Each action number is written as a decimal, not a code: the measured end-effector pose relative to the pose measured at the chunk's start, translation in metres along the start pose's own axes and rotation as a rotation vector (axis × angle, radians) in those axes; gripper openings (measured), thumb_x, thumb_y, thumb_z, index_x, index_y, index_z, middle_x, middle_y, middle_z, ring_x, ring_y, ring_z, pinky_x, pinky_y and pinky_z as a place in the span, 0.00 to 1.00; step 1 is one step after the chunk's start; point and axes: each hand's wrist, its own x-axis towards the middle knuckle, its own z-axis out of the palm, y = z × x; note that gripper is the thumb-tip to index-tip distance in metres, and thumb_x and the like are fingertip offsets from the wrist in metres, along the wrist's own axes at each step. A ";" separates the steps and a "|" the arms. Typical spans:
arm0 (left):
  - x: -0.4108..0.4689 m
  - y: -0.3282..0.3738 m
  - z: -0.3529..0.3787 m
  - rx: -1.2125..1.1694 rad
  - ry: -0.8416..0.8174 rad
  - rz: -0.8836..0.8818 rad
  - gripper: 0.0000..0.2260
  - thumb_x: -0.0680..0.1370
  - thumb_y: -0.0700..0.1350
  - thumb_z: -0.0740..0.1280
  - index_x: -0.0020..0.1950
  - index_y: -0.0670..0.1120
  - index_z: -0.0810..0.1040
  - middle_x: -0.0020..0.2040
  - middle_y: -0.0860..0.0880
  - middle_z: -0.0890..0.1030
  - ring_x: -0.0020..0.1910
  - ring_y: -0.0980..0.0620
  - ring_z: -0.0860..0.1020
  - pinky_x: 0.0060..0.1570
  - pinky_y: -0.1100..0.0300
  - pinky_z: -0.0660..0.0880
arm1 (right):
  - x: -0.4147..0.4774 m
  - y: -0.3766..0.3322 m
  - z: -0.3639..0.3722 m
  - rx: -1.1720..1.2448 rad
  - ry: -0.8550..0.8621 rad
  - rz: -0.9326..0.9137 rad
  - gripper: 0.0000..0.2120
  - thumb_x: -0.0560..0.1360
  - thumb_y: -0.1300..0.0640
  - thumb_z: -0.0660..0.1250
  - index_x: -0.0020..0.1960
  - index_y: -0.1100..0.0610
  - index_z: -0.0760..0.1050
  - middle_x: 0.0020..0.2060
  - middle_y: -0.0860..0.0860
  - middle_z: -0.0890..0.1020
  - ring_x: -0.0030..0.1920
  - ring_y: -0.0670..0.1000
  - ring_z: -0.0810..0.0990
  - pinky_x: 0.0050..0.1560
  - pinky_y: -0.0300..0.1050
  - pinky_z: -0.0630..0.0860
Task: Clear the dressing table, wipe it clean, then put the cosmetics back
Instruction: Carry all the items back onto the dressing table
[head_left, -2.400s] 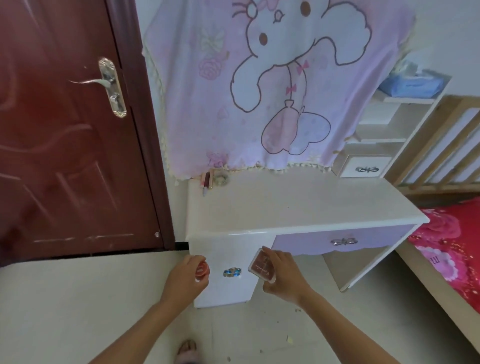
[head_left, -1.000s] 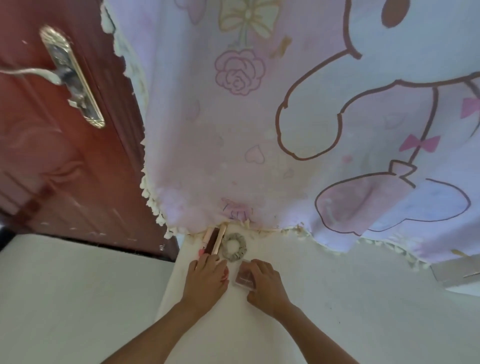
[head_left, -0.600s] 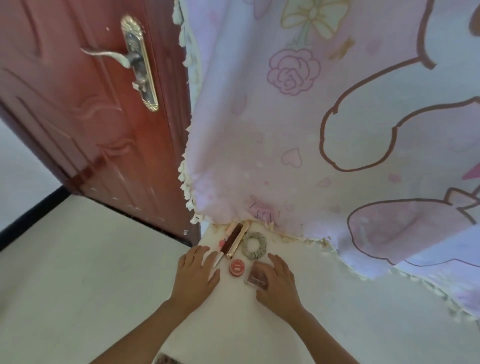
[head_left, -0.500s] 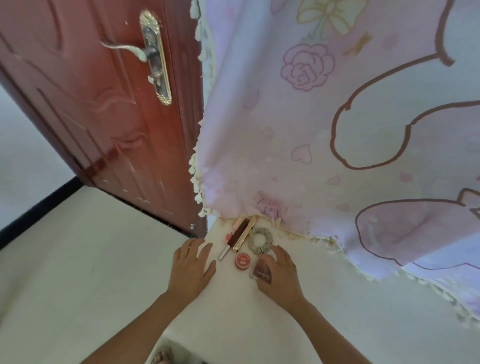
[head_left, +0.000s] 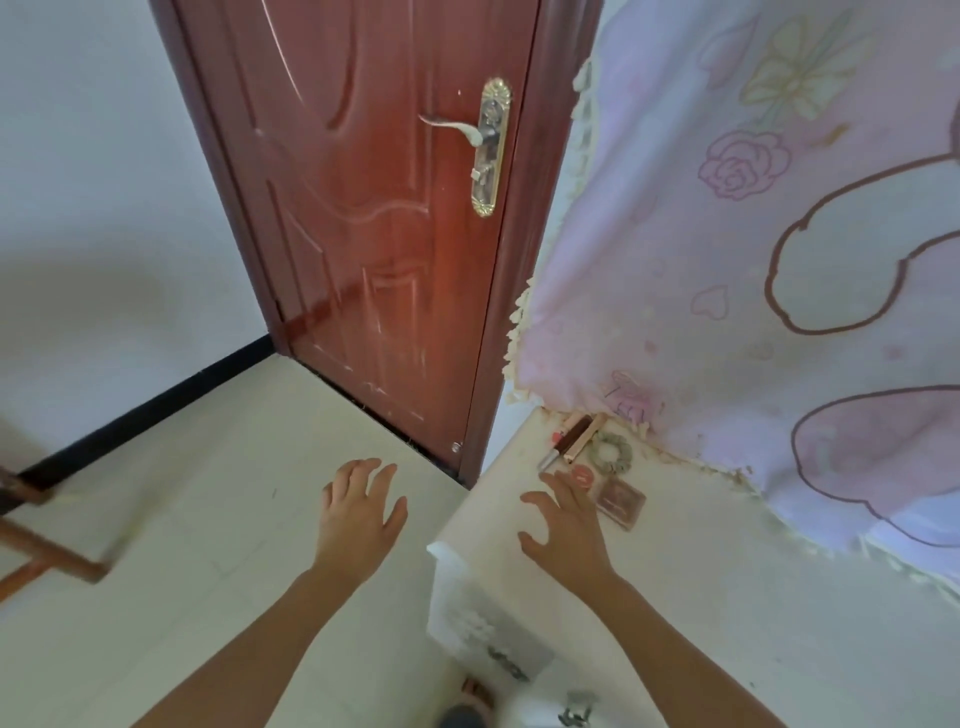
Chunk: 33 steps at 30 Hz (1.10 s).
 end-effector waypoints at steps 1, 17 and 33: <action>-0.013 -0.008 -0.008 -0.006 0.001 -0.002 0.21 0.72 0.53 0.55 0.52 0.42 0.79 0.50 0.43 0.80 0.53 0.47 0.67 0.42 0.47 0.77 | -0.009 -0.012 0.000 -0.036 0.006 -0.034 0.22 0.54 0.50 0.79 0.46 0.51 0.79 0.54 0.56 0.81 0.57 0.60 0.78 0.54 0.57 0.74; -0.243 -0.169 -0.196 0.064 0.173 -0.393 0.21 0.73 0.54 0.57 0.58 0.42 0.78 0.56 0.42 0.79 0.56 0.38 0.75 0.54 0.44 0.72 | -0.093 -0.274 -0.012 -0.216 0.026 -0.598 0.16 0.56 0.47 0.70 0.42 0.52 0.80 0.41 0.48 0.82 0.48 0.53 0.82 0.48 0.51 0.78; -0.469 -0.191 -0.360 0.257 0.585 -0.932 0.15 0.76 0.45 0.66 0.62 0.43 0.75 0.61 0.44 0.76 0.64 0.42 0.68 0.60 0.47 0.64 | -0.203 -0.514 -0.005 0.021 -0.139 -1.274 0.20 0.76 0.51 0.61 0.67 0.52 0.66 0.63 0.48 0.73 0.69 0.51 0.60 0.69 0.47 0.51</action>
